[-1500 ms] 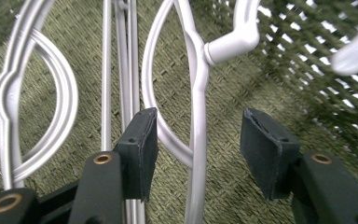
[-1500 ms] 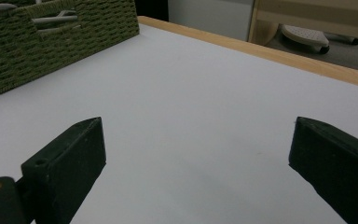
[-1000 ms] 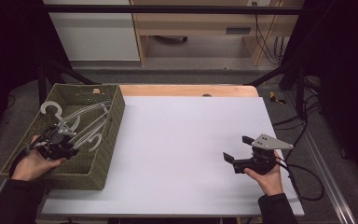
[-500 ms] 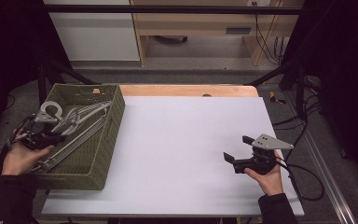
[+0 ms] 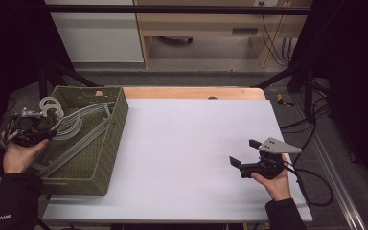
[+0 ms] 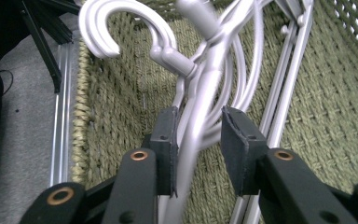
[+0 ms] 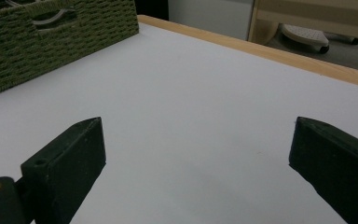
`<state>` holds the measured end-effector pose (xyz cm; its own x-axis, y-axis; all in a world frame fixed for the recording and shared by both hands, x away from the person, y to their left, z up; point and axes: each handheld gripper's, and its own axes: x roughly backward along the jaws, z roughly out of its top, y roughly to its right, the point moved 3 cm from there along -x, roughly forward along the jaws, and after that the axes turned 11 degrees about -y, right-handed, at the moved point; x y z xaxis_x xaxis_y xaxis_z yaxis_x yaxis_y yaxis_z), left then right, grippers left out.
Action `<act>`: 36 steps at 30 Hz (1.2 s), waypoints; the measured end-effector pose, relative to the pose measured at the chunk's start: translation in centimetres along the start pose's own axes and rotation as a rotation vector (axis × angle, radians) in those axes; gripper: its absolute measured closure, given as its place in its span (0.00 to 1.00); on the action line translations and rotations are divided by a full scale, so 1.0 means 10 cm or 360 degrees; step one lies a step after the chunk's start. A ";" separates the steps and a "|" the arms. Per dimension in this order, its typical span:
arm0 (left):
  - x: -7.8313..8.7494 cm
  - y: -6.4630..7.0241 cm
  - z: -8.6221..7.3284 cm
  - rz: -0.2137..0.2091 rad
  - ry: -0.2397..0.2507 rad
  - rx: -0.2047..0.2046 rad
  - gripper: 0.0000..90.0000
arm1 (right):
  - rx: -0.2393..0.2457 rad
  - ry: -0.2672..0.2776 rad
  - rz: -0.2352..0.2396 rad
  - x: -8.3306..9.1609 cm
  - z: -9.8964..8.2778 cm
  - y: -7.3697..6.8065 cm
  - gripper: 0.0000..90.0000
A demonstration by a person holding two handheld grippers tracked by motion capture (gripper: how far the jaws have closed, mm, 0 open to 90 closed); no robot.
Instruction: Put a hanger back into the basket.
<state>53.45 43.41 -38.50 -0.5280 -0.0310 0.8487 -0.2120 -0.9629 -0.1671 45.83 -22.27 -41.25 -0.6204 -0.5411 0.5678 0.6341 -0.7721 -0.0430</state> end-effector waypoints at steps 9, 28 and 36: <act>0.33 0.14 -0.09 -0.0142 0.0337 0.0076 0.61 | -0.0011 0.0011 -0.0006 0.00 0.00 0.00 0.04; 0.64 1.46 -0.14 -0.0696 0.0800 -0.0181 0.16 | -0.0041 0.0087 -0.0009 0.07 0.02 0.02 0.03; 0.52 1.79 -0.25 -0.0731 0.0784 -0.0299 0.14 | -0.0070 0.0136 0.0001 0.14 -0.01 0.04 0.03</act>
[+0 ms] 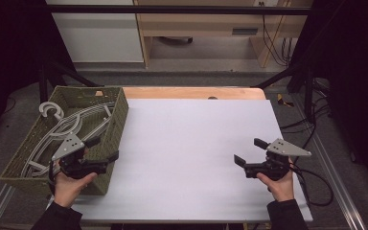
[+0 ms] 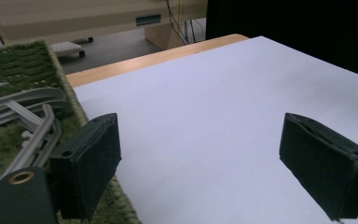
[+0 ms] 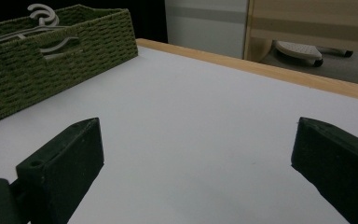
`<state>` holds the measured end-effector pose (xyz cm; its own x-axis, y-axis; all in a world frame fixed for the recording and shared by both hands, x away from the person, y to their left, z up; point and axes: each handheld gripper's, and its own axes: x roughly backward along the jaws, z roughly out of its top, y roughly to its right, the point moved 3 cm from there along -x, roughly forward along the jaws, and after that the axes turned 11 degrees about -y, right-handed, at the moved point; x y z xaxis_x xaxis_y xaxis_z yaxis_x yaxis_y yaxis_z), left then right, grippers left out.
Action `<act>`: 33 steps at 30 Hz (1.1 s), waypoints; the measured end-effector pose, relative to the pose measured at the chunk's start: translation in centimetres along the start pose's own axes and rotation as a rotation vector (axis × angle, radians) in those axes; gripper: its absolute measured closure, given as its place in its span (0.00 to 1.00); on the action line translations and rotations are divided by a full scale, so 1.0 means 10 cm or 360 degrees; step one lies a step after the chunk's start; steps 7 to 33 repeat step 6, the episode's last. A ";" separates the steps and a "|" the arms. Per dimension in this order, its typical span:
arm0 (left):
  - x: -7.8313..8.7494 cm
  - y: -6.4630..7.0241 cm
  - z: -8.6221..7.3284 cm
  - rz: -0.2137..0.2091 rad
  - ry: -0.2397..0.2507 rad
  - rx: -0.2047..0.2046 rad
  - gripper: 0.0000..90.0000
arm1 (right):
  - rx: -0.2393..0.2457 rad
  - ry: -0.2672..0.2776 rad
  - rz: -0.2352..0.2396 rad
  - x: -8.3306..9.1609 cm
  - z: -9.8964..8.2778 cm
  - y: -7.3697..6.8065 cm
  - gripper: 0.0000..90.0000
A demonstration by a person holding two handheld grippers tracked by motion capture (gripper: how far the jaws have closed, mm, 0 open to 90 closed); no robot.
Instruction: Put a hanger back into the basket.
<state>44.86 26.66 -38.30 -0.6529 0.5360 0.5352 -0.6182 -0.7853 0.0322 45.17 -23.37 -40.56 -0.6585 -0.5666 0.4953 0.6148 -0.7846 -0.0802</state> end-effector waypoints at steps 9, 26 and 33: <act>-0.01 0.02 -0.03 0.0012 -0.0007 -0.0007 0.14 | -0.0012 0.0021 -0.0017 0.03 -0.02 0.03 0.02; -0.01 0.02 -0.03 0.0012 -0.0007 -0.0007 0.14 | -0.0012 0.0021 -0.0017 0.03 -0.02 0.03 0.02; -0.01 0.02 -0.03 0.0012 -0.0007 -0.0007 0.14 | -0.0012 0.0021 -0.0017 0.03 -0.02 0.03 0.02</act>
